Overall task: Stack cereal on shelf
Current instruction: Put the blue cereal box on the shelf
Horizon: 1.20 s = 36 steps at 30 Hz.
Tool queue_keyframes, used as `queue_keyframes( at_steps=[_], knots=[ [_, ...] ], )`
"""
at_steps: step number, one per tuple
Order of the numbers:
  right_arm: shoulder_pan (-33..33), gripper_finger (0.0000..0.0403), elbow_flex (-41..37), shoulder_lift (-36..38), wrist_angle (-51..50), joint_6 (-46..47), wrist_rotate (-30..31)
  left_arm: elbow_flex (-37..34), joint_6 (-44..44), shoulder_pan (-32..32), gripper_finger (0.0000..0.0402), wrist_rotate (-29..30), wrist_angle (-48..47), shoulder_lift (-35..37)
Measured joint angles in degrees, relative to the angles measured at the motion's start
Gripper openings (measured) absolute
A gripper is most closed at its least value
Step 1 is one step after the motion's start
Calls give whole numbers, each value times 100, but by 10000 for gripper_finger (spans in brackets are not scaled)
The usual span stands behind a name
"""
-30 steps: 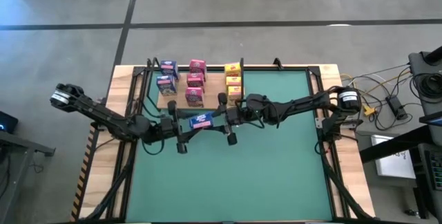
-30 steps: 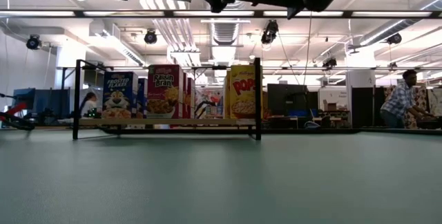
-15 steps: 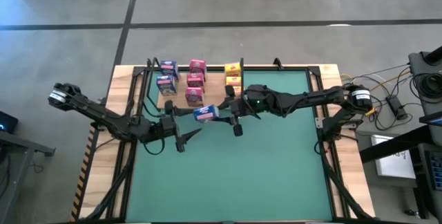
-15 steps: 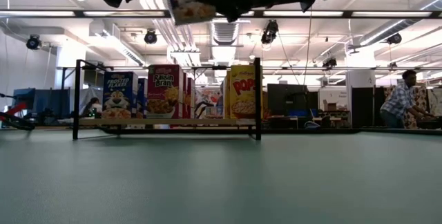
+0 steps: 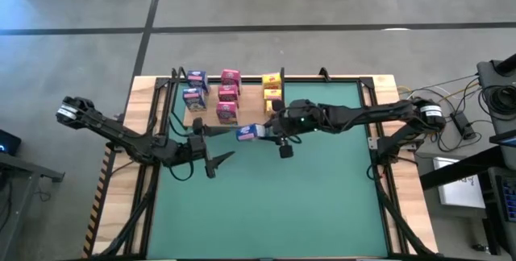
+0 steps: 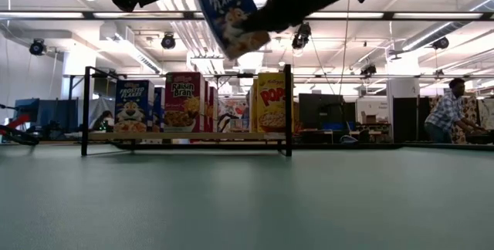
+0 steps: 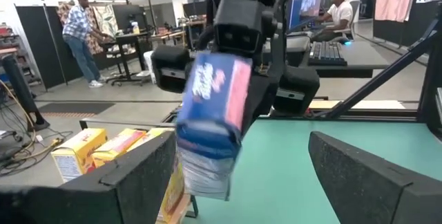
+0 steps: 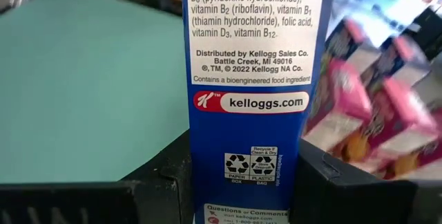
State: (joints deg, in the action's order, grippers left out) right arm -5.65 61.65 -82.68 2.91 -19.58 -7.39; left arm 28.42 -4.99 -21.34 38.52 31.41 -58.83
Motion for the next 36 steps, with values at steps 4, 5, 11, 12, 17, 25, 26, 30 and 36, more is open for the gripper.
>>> queue_keyframes(
  at_steps=[4, 5, 11, 12, 17, 25, 26, 30, 36],
  knots=[
    [0, 146, 0, 68, -543, 3, 1, 0, 93, 4, 315, 0, 1, -23],
    [0, 146, 0, 73, -590, 14, 2, 0, 140, 7, 315, 0, 1, -42],
    [0, 146, 0, 79, -734, 16, 2, 0, 513, 35, 314, -2, 170, -348],
    [0, 146, 0, 79, -739, 15, 2, 0, 535, 45, 313, -5, 274, -428],
    [0, 146, 0, 79, -756, 5, 2, 286, 471, 50, 304, -8, 329, -730],
    [0, 146, 0, 79, -842, 5, 2, 1501, 102, 200, 299, -4, -1321, -1044],
    [0, 146, 0, 79, -846, 3, 2, 1666, 102, 252, 299, -4, -1607, -1091],
    [0, 146, 0, 79, -846, -13, 4, 2223, 104, 484, 299, -237, -2589, -1393],
    [-4, 146, -9, 77, -964, -41, 55, 2670, 74, 784, 299, -580, -3132, -1865]
  ],
)
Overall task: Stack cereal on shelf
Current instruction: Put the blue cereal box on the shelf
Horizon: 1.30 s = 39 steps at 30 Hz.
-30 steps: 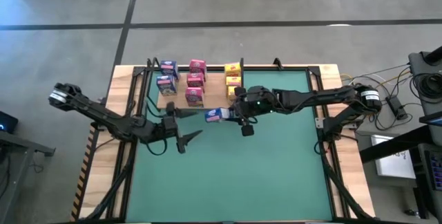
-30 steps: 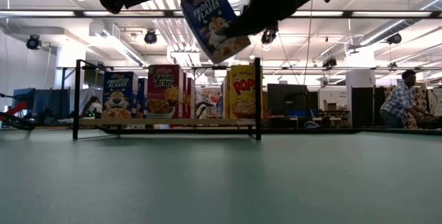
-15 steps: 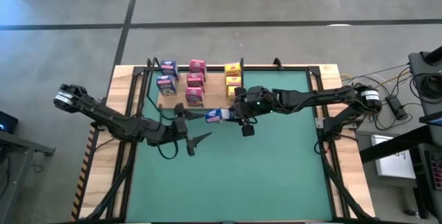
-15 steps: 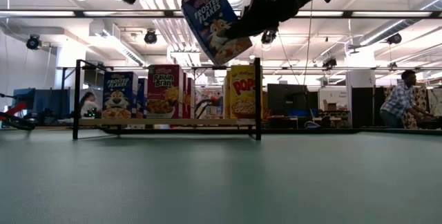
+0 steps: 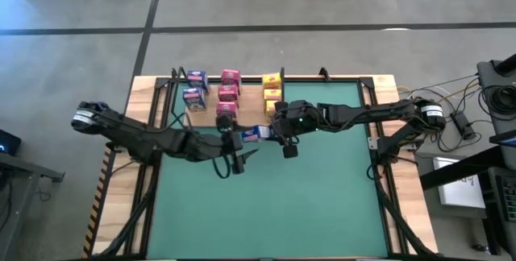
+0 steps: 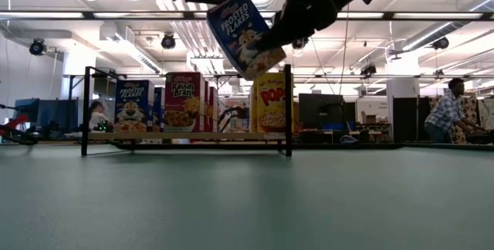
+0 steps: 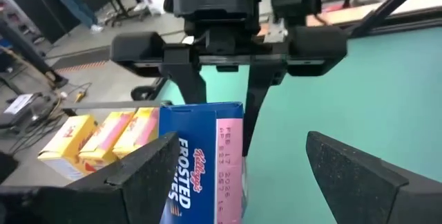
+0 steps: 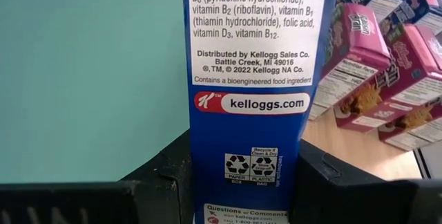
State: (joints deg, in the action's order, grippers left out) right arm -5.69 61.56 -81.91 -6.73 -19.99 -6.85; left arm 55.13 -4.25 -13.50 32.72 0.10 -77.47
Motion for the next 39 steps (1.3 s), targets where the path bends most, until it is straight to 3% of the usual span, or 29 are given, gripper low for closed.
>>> queue_keyframes(
  at_steps=[9, 20, 23, 39],
  knots=[
    [8, 146, 5, -1, 20, -41, 95, 138, -17, 69, 299, 533, -253, -27],
    [22, 146, 11, 0, -21, -64, 192, 138, -6, 130, 299, 513, -473, 20],
    [20, 146, 11, 0, -19, -64, 196, 138, 33, 173, 297, 258, -472, 18],
    [17, 146, 11, 0, -21, -29, 211, 138, 74, 278, 228, 224, -379, -238]
  ],
)
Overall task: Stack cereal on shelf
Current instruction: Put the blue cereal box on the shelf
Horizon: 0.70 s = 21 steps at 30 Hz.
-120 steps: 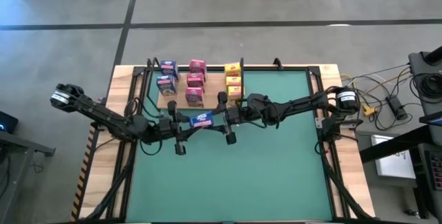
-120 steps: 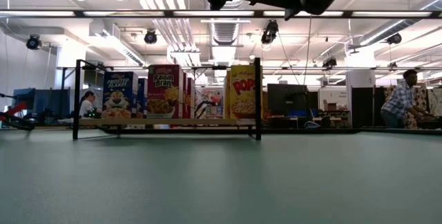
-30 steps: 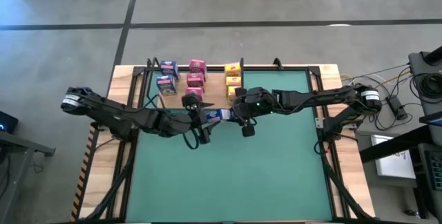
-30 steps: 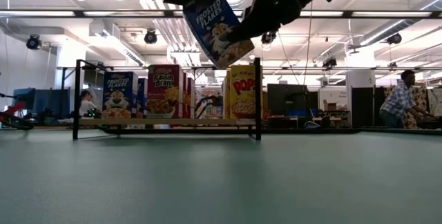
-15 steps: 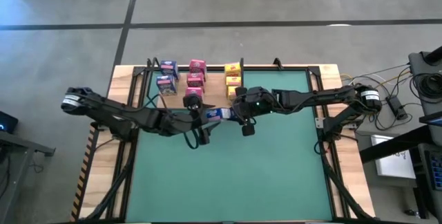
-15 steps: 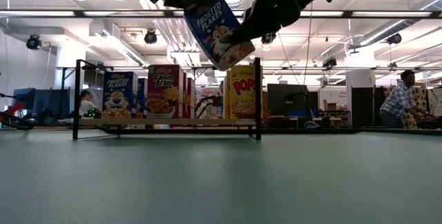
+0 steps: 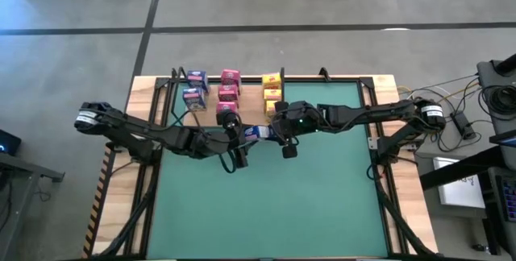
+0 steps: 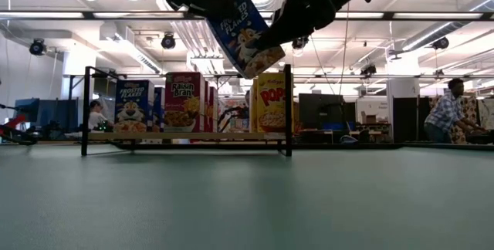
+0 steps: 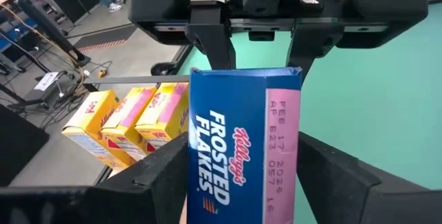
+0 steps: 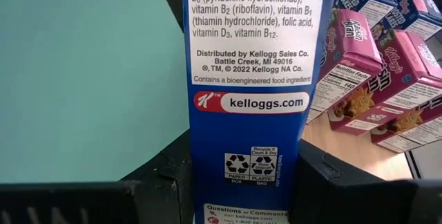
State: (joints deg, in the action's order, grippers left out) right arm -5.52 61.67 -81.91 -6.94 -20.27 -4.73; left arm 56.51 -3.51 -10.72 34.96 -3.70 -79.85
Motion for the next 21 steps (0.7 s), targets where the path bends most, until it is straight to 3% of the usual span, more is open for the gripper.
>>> queue_keyframes(
  at_steps=[5, 11, 21],
  knots=[
    [0, 153, 0, 0, 31, 129, 1, 0, 116, 0, 192, -2, 3, 0],
    [0, 198, 0, 35, 39, 272, 0, 0, 238, -11, 155, -18, -29, 1],
    [-2, 240, -2, 449, -177, 579, -17, 2, 285, -9, 141, -123, -536, 248]
  ],
)
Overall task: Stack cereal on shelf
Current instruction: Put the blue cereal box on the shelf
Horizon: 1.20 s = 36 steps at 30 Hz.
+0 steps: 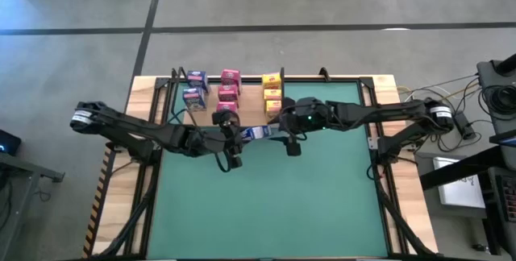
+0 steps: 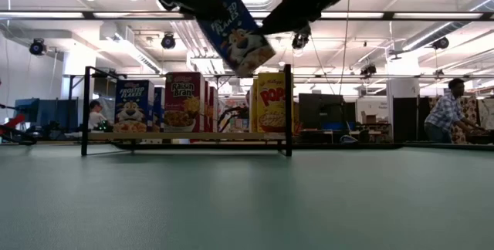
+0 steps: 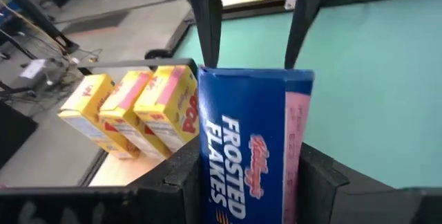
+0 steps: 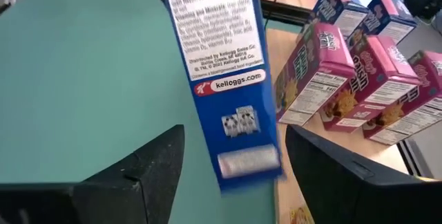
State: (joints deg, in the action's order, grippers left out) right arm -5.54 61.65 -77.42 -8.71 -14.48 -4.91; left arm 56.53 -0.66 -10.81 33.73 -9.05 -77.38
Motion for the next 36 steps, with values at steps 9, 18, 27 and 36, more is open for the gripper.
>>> queue_keyframes(
  at_steps=[9, 18, 27, 36],
  knots=[
    [2, 246, 0, 222, -420, 267, -2, 2, 496, 0, 141, -759, -1381, 728],
    [-11, 244, -20, 231, -605, 187, 0, 1361, 1264, -55, 141, -1294, -3592, 820],
    [-11, 242, -26, 231, -602, 185, 0, 3286, 2128, -60, 141, -958, -7531, 150],
    [-11, 246, -28, 231, -599, 188, 0, 2765, 1909, 205, 141, -733, -7911, 243]
  ],
)
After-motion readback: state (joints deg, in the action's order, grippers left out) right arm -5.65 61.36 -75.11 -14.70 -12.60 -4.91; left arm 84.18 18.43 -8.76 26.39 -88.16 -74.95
